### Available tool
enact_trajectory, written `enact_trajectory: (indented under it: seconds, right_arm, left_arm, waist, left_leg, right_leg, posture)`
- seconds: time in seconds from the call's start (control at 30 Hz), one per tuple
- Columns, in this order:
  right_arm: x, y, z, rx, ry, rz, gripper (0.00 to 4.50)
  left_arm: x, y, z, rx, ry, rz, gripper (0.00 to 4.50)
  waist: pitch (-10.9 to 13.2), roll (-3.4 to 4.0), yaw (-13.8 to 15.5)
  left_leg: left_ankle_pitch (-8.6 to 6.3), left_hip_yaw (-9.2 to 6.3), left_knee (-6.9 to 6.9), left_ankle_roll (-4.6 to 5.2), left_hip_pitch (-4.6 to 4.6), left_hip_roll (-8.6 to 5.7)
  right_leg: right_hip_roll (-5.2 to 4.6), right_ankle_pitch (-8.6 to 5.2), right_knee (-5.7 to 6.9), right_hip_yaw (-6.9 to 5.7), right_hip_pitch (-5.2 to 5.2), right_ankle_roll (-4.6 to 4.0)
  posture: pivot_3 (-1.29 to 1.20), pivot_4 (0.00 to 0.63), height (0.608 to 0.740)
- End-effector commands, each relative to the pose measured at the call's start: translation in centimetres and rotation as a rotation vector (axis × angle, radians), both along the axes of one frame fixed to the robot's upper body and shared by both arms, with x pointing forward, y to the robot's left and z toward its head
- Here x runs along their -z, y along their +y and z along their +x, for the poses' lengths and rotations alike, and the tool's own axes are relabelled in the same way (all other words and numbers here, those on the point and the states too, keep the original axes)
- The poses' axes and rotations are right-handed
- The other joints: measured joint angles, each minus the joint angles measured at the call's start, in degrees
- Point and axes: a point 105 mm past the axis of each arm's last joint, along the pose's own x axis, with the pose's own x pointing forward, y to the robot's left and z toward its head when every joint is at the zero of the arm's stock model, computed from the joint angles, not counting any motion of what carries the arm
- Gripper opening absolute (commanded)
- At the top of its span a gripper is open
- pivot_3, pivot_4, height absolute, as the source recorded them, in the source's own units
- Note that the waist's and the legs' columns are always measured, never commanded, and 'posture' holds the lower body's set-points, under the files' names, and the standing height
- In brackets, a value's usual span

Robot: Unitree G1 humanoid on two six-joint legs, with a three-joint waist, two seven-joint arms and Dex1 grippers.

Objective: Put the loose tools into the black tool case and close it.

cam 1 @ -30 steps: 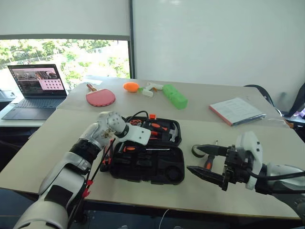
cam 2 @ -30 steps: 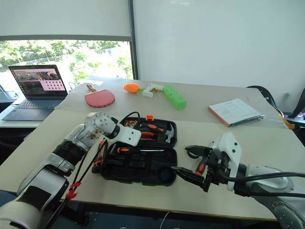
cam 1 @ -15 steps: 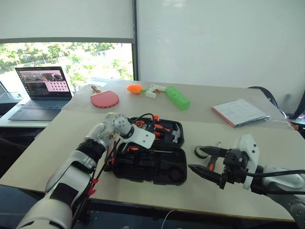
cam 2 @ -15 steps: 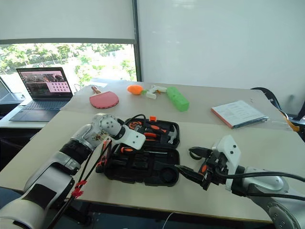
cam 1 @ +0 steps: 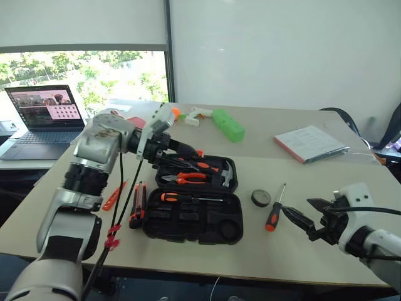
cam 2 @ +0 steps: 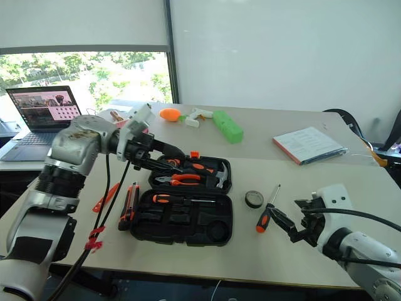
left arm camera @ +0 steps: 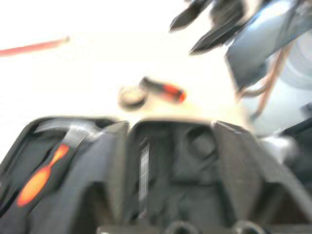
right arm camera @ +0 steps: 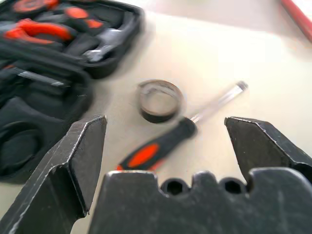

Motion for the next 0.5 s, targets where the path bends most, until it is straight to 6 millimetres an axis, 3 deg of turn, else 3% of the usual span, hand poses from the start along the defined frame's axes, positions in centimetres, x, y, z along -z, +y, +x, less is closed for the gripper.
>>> enact_trajectory:
  seconds: [0.03, 0.27, 0.5]
  right_arm:
    - [0.8, 0.1, 0.1, 0.112, 0.027, 0.026, 4.5]
    - [2.4, 3.0, 1.6, 0.079, 0.088, 0.113, 4.5]
    - [4.8, 4.1, 3.3, 0.084, 0.186, 0.138, 4.5]
  left_arm:
    - [-1.7, -0.4, -1.9, 0.082, 0.006, -0.041, 4.47]
    - [-2.2, -0.5, -3.2, 0.123, 0.018, -0.039, 4.47]
    - [-2.2, -0.7, -2.9, 0.1, -0.054, -0.019, 4.47]
  waist:
    - [0.0, 0.01, -0.1]
    - [0.1, 0.1, -0.3]
    - [0.1, 0.12, -0.3]
  left_leg:
    - [0.01, -0.02, 0.02, -0.01, 0.05, -0.01]
    - [0.03, -0.07, -0.01, 0.0, 0.26, -0.04]
    - [0.02, -0.07, -0.06, 0.0, 0.23, -0.05]
  right_leg:
    - [0.0, 0.0, 0.04, 0.01, 0.04, 0.0]
    - [0.04, -0.02, 0.04, 0.04, 0.21, -0.05]
    - [0.05, -0.06, 0.01, 0.04, 0.18, -0.08]
  posture:
    - [0.0, 0.15, 0.74]
    - [0.0, 0.15, 0.74]
    - [0.0, 0.15, 0.74]
